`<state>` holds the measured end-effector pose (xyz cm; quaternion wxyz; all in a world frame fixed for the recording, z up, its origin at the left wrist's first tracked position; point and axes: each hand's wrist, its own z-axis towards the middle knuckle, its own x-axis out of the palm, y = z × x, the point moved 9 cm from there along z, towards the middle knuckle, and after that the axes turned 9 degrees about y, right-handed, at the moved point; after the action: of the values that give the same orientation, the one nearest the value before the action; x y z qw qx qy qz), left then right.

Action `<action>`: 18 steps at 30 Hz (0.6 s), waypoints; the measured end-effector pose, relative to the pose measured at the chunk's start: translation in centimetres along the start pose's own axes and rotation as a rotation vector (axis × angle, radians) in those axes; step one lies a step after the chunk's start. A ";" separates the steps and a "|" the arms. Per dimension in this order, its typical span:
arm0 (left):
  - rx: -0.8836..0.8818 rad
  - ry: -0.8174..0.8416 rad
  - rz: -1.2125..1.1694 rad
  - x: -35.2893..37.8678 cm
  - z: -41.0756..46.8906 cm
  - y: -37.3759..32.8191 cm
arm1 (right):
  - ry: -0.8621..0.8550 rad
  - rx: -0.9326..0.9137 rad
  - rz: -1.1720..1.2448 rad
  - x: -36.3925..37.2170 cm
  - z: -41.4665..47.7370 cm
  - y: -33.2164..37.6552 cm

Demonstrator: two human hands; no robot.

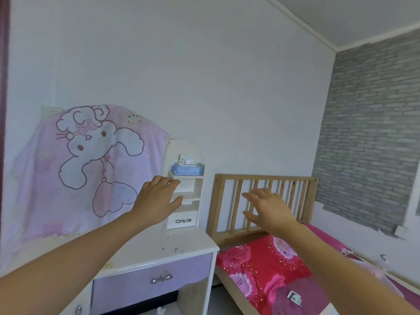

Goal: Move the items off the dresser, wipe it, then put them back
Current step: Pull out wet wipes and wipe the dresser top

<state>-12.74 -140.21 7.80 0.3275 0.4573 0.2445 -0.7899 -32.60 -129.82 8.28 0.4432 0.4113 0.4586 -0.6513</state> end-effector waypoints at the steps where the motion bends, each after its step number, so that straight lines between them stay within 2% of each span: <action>1: -0.019 -0.014 0.009 0.3 1.3 -0.3 | -0.013 -0.015 -0.006 0.1 1.5 -1.2; 4: -0.086 -0.035 0.013 1.9 4.5 -0.9 | -0.084 -0.041 0.036 0.6 5.9 -4.3; 7: -0.110 0.030 0.081 4.7 7.0 -0.8 | -0.040 -0.106 0.107 4.0 9.9 -5.1; 13: -0.206 0.017 0.143 8.4 13.1 3.1 | -0.016 -0.183 0.141 9.4 18.7 -5.4; 18: -0.268 0.003 0.124 11.8 20.0 8.9 | 0.002 -0.267 0.031 11.6 27.9 -4.6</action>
<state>-21.70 -163.33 5.88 0.4335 0.4250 0.3195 -0.7276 -43.72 -158.14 5.11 0.5036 0.3563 0.5352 -0.5770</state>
